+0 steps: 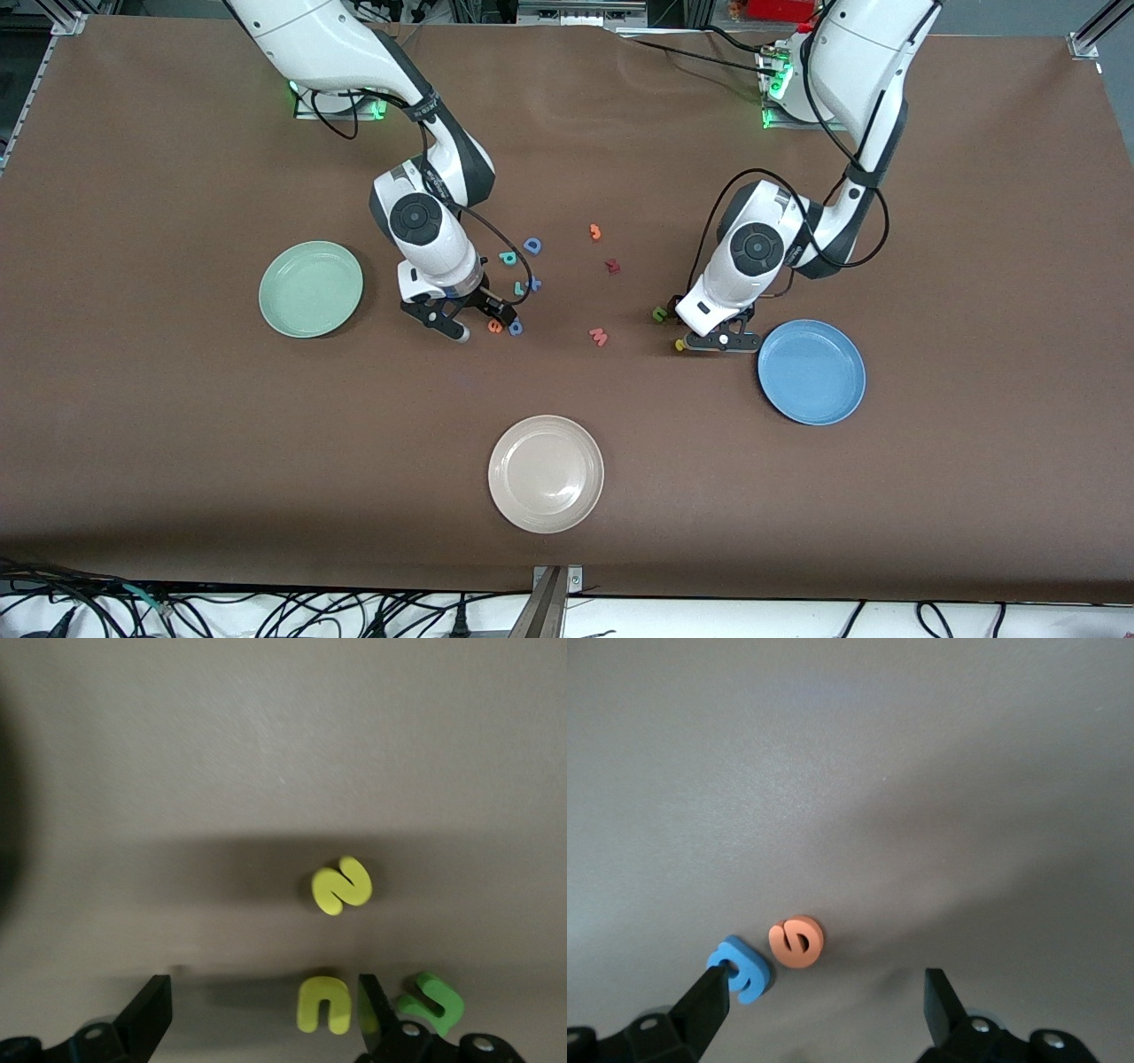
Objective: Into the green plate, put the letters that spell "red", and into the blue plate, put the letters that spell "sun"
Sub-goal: 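Carry the yellow letter with the left gripper onto the blue plate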
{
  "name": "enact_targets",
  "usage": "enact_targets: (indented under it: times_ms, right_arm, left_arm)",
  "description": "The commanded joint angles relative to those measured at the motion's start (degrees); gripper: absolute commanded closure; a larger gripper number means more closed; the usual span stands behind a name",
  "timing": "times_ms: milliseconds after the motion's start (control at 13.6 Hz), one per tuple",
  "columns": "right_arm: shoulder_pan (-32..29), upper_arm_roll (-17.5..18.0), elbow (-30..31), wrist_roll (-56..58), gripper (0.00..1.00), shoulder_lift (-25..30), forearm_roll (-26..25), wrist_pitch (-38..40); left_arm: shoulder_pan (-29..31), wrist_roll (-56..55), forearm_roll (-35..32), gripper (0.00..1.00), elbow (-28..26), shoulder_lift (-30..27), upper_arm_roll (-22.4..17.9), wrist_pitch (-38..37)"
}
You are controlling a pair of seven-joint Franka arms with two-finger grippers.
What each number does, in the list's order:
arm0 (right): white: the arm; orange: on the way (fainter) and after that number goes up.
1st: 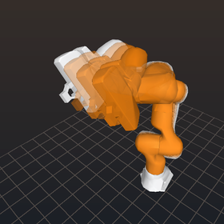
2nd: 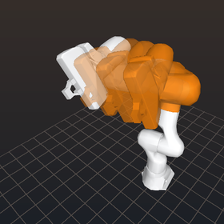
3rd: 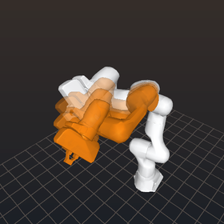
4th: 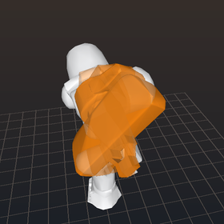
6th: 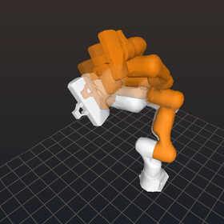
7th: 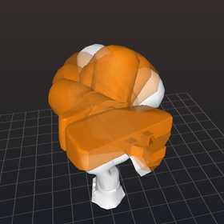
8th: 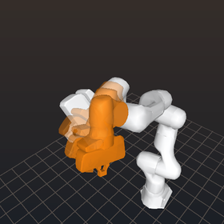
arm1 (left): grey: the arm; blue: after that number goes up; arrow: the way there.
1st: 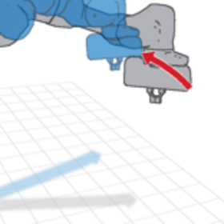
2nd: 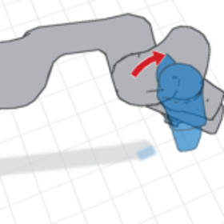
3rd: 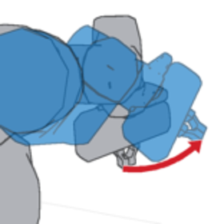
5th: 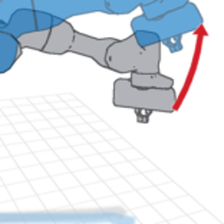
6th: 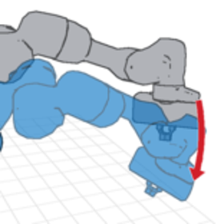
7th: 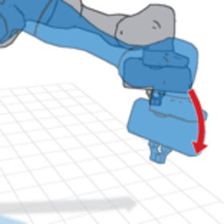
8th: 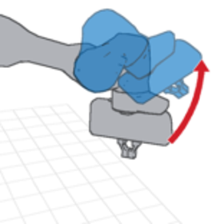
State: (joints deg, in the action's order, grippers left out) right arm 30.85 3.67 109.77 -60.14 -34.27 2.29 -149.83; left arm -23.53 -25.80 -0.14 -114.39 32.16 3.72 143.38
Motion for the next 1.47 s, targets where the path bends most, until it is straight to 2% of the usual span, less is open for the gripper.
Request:
enact_targets:
  times_ms: [0, 74, 147, 221, 295, 368, 442, 663, 810, 1031, 1252, 1400]
  right_arm:
    - [1.1, -0.6, -0.6, 0.7, 0.12, -1.8, -3.6, -2.0]
    - [1.1, -0.6, -0.6, 0.8, 0.17, -1.9, -4.6, -2.0]
    - [1.1, -0.6, -0.6, 0.9, 0.23, -1.9, -5.2, -2.0]
    - [1.1, -0.7, -0.6, 1.0, 0.23, -1.9, -5.3, -2.0]
    - [1.1, -0.7, -0.6, 1.0, 0.23, -1.9, -5.4, -2.0]
    - [1.1, -0.7, -0.7, 1.1, 0.23, -1.9, -5.5, -2.0]
    - [1.1, -0.7, -0.7, 1.5, 0.23, -1.9, -6.3, -2.0]
    - [0.7, -0.7, -1.0, 4.6, 0.23, -1.9, -11.4, -2.1]
    - [0.9, -0.7, -1.8, 4.9, 0.23, -2.5, -14.2, -2.3]
    - [1.0, -0.7, -2.6, 4.9, 0.23, -3.8, -15.6, -4.7]
    - [1.4, -0.7, -2.6, 5.9, 0.23, -4.8, -16.4, -5.8]
    - [1.4, -0.7, -2.5, 6.8, 0.23, -4.8, -16.4, -5.7]
  left_arm:
    - [-2.1, -1.5, 0.9, 0.08, -0.9, 0.3, -0.8, 0.8]
    - [-2.2, -1.5, 0.9, 0.11, -1.0, 0.3, -0.8, 0.8]
    - [-2.1, -1.4, 0.8, 0.2, -1.0, 0.3, -0.8, 0.8]
    - [-2.1, -1.3, 0.4, 0.4, -1.0, 0.3, -0.8, 0.8]
    - [-2.0, -1.4, -0.5, 0.72, -1.0, 0.1, -0.8, 0.8]
    - [-1.7, -1.4, -0.6, 0.93, -1.0, -0.2, -0.8, 0.8]
    - [-1.5, -1.6, -0.6, 1.0, -0.8, -0.3, -0.8, 0.5]
    - [-0.5, -1.3, -0.6, 1.0, -0.6, -2.7, -1.2, -2.3]
    - [1.6, 0.7, -1.0, 1.0, 0.8, -6.3, -1.3, -10.0]
    - [7.3, 11.9, -1.1, 1.0, 4.8, -9.3, -1.4, -20.8]
    - [13.1, 17.1, -10.0, 1.0, 6.8, -7.5, -1.2, -19.7]
    - [13.9, 17.5, -12.7, 1.0, 7.1, -4.8, -1.3, -14.5]
